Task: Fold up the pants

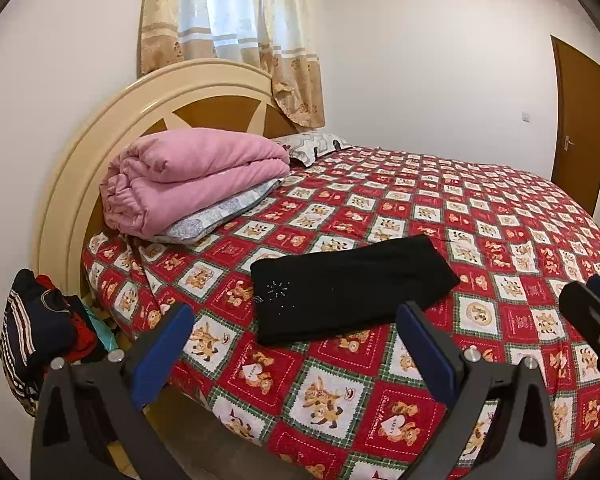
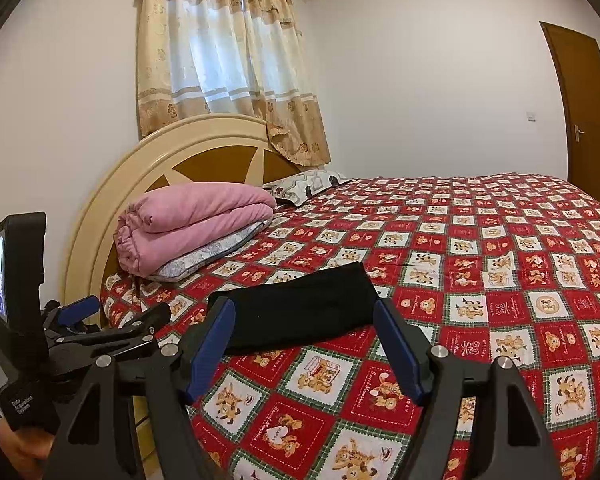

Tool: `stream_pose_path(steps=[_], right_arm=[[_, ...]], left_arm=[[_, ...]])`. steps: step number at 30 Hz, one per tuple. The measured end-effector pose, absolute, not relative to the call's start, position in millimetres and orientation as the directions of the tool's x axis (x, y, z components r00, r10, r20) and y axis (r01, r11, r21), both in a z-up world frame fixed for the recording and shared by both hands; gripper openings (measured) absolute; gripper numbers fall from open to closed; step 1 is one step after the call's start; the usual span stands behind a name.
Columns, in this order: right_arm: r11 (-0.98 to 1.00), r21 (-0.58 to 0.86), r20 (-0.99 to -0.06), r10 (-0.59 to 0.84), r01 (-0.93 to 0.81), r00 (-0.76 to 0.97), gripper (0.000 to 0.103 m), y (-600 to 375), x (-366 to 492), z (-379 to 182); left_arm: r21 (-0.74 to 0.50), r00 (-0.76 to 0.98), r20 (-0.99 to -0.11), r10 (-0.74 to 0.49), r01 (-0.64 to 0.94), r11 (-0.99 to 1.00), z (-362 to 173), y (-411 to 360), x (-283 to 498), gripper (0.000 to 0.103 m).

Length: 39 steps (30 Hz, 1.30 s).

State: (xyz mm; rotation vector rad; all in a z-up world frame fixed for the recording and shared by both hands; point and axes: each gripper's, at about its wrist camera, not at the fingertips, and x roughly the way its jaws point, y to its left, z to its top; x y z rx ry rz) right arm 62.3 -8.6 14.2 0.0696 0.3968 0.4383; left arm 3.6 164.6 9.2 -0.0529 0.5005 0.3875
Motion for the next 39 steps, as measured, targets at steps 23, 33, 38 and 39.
stream_pose_path(steps=[23,33,38,39], right_arm=[[0.905,0.172,-0.374,0.425,-0.388,0.824,0.073,-10.9,63.0,10.0],[0.905,0.174,-0.375,0.426,-0.389,0.823,0.073,-11.0,62.9,9.3],[0.904,0.176,-0.378,0.428,-0.390,0.821,0.073,-11.1,62.5,8.3],[0.903,0.177,-0.377,0.429,-0.391,0.821,0.073,-11.3,62.9,8.4]], left_arm=[[0.053,0.810,-0.477,0.343,-0.363,0.930,9.4,166.5,6.9,0.103],[0.050,0.812,-0.476,0.336,-0.357,0.933,7.5,167.5,6.2,0.103],[0.050,0.812,-0.476,0.337,-0.357,0.933,6.7,168.4,5.9,0.103],[0.051,0.812,-0.475,0.339,-0.359,0.932,6.9,167.4,6.1,0.103]])
